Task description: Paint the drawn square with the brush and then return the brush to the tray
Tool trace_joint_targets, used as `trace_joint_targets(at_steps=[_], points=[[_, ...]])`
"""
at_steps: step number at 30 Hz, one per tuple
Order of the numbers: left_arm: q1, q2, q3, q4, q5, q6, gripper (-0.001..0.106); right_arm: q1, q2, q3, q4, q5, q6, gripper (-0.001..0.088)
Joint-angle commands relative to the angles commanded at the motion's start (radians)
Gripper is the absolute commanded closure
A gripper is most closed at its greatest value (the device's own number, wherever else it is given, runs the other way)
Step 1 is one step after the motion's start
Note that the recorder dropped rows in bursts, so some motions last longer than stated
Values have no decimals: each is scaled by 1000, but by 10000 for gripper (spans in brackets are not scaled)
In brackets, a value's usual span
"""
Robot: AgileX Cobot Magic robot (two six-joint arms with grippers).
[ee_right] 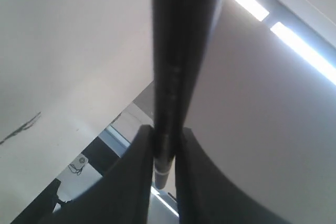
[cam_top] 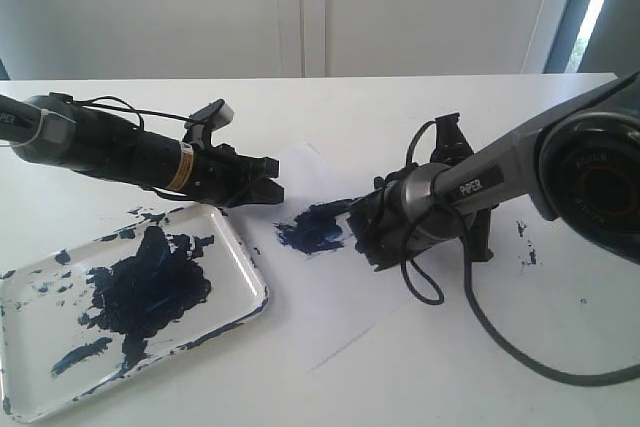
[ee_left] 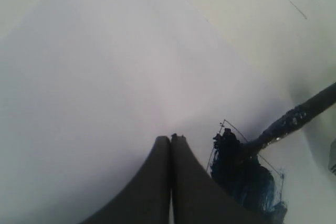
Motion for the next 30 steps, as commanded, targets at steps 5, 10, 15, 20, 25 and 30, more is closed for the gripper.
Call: trace_joint_targets(at_steps=[5, 10, 15, 20, 25, 30], points=[[0, 0, 0, 0, 2, 0, 1053, 62, 0, 0, -12, 0, 0, 868], [0, 2, 0, 0, 2, 0, 1053, 142, 0, 0, 6, 0, 0, 868], [0, 2, 0, 0, 2, 0, 1053, 174, -1, 0, 8, 0, 1, 868], [0, 2, 0, 0, 4, 0, 1053, 179, -1, 0, 13, 0, 10, 868], [24, 2, -15, 0, 7, 0, 1053, 140, -6, 0, 13, 0, 71, 868], [94, 2, -51, -111, -146, 11, 1053, 120, -50, 0, 11, 0, 149, 868]])
